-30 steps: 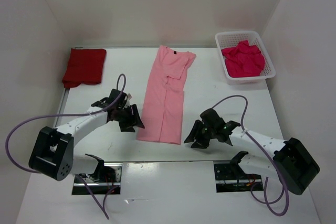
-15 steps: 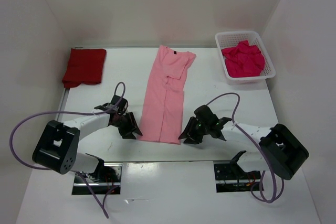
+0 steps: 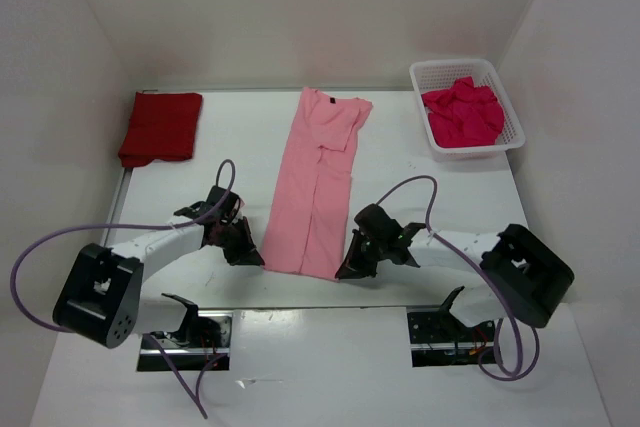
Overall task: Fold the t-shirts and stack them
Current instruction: Grab the bottom of the folded rectangular tshirt with both arms, then fold the folded rectangular tshirt in 1/3 of the way
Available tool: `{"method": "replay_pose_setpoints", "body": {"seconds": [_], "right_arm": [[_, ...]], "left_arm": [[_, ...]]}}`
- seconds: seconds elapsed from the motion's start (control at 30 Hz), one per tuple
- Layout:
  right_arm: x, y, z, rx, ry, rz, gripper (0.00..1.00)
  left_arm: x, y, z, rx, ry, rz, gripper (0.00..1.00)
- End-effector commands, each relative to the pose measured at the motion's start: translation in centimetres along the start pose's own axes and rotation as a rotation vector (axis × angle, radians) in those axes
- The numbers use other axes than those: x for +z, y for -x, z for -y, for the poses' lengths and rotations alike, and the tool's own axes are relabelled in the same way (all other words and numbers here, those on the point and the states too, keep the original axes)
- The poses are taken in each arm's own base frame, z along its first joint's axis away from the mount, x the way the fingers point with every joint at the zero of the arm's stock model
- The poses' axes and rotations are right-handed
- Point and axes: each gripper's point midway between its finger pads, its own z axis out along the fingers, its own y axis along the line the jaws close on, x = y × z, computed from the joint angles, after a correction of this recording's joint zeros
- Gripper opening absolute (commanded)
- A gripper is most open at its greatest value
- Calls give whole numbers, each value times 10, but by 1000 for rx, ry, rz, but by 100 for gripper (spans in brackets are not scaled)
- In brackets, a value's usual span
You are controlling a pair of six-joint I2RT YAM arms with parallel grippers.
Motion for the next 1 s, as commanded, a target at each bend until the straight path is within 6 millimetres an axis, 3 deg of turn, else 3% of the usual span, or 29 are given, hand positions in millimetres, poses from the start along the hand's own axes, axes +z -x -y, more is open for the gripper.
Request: {"method": "replay_pose_setpoints", "body": {"seconds": [0.0,0.1,0.23,0.3,0.33,0.4,0.43,0.47,0.5,0.53,0.57,0.6,0.63,0.67,0.7,0.73,0.77,0.8,0.87,0.93,0.97], "right_arm": [[-22,-35,-12,-44,12,-74,2],[-43,-67,-6,-44,28,-164,0],[-68,-70,-13,-48,63,-158,0],[-75,-47,-14,-65,46,-93,0],[-76,-36,-15,-63,51,-77,0],[-82,9,-14,-54,67,19,0],[-88,27,-21,-62,87,55,0],[-88,56,-11,-11,55,106,0],[-87,71,-7,-52,47,130,0],[-92,89,-16,-66,58,162,0],[-83,100,-11,-57,32,152,0],[-88,124,-23,-91,48,205,0],[-87,135,-24,-99,36,214,0],[-76,148,-18,-85,1,203,0],[-78,167,-29,-119,14,243,0],[-76,178,-29,-120,10,249,0],[-63,189,-18,-94,-18,231,0],[-63,204,-27,-110,-16,252,0],[-50,220,-21,-116,-47,240,0],[-54,242,-31,-129,-49,280,0],[-54,251,-29,-131,-58,295,0]], "left_arm": [[-27,-9,20,67,-60,-16,0],[-45,-24,22,96,-65,-45,0],[-57,-29,24,140,-46,-71,0],[-58,-22,29,143,-39,-57,0],[-61,-10,41,160,-58,-19,0],[-63,9,59,191,-89,28,0],[-66,24,68,192,-103,71,0],[-69,47,79,192,-116,117,0],[-68,65,91,201,-149,165,0],[-66,78,97,202,-163,187,0],[-50,88,98,190,-143,164,0],[-52,107,115,208,-167,207,0],[-47,117,121,219,-169,211,0],[-29,126,116,203,-134,193,0],[-31,144,130,225,-146,231,0],[-15,154,125,211,-107,227,0],[-11,164,129,213,-106,240,0],[-8,175,130,204,-96,252,0],[3,197,136,210,-75,276,0],[16,210,134,194,-61,266,0],[13,220,145,204,-79,288,0]]}}
